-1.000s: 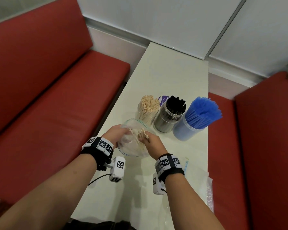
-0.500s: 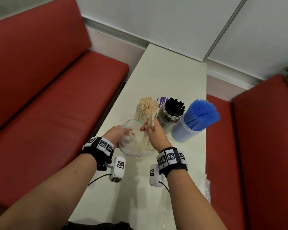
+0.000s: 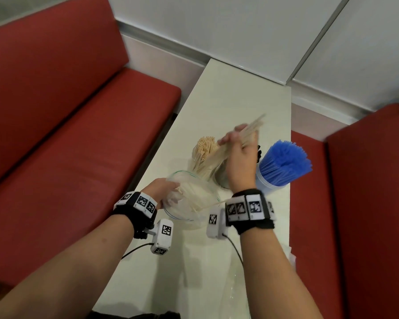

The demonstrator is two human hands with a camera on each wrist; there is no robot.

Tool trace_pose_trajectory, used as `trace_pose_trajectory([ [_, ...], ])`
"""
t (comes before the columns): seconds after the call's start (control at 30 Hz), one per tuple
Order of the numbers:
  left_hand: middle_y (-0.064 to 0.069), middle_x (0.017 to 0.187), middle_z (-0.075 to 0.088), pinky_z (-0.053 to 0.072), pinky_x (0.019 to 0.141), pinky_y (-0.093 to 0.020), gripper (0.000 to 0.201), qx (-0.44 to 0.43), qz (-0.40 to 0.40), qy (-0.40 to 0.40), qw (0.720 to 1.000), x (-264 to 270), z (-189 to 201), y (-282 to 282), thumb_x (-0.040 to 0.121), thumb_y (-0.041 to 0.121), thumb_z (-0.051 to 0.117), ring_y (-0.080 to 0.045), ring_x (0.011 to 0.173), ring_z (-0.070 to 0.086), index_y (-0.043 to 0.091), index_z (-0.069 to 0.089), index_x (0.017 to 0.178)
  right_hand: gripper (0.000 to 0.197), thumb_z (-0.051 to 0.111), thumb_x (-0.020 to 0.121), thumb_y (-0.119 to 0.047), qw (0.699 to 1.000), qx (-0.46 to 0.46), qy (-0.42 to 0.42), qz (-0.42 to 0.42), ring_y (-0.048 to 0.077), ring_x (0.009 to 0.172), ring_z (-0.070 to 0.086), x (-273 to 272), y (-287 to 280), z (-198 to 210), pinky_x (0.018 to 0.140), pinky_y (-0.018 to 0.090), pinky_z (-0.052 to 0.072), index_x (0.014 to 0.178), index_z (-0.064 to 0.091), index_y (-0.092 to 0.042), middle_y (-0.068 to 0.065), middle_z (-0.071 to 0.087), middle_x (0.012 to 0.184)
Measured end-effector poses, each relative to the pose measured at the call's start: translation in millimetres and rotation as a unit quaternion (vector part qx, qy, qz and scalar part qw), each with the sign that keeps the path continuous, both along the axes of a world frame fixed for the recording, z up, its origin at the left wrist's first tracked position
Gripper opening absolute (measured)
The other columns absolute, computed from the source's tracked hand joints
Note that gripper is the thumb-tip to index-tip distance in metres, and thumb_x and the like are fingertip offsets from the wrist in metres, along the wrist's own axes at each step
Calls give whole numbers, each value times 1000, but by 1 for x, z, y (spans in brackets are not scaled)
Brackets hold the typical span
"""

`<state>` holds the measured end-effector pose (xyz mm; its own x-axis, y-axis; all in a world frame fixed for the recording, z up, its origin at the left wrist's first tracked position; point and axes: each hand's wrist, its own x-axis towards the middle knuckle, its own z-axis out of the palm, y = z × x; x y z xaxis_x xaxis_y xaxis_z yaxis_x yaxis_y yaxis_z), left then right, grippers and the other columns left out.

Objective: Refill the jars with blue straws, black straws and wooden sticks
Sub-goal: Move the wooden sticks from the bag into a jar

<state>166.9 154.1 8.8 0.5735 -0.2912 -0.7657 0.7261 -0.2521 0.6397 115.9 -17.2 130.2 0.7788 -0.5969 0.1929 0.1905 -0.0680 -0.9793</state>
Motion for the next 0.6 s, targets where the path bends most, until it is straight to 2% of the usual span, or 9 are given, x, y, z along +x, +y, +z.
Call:
trace_pose_trajectory([
  [0.07,-14,99,64,38,45,-22,19,0,4,5,1000,2,-2,0,101,13,60,-23,56,58,5,59,118,10,44,104,-12,998,-10,-56,-34,23,79,65,19,-12,28,83,36,58,107,47,-22,-1,60,79],
  [0.17,-12,96,64,37,42,-19,18,-3,11,12,1000,1,-5,-1,100,13,62,-24,56,60,5,58,117,13,40,104,-9,996,-13,-65,-61,22,75,66,44,-22,43,81,37,59,106,44,-22,0,59,79],
  [0.3,-10,93,64,38,42,-19,23,-15,17,12,1000,0,-6,-2,99,12,63,-19,42,60,2,57,120,17,36,104,-4,994,9,-26,-103,21,74,67,60,-23,25,81,38,59,104,40,-21,6,56,82],
  [0.4,-9,89,64,36,39,-18,18,-23,24,16,999,1,-7,0,99,10,64,-20,44,59,3,58,114,20,35,103,-6,993,6,6,-121,20,75,70,62,-21,8,83,40,60,103,41,-25,4,58,83],
  [0.47,-11,85,63,34,37,-16,13,-36,31,22,999,1,-9,0,98,7,63,-20,44,59,2,57,108,20,35,103,-7,992,0,27,-123,24,81,71,59,-18,-1,84,42,60,103,41,-26,7,59,87],
  [0.6,-14,86,64,31,37,-16,8,-53,38,33,997,0,-12,1,98,5,63,-21,45,57,2,57,103,18,34,102,-3,985,16,37,-166,33,88,70,59,-17,-13,90,47,58,107,39,-19,14,61,91],
])
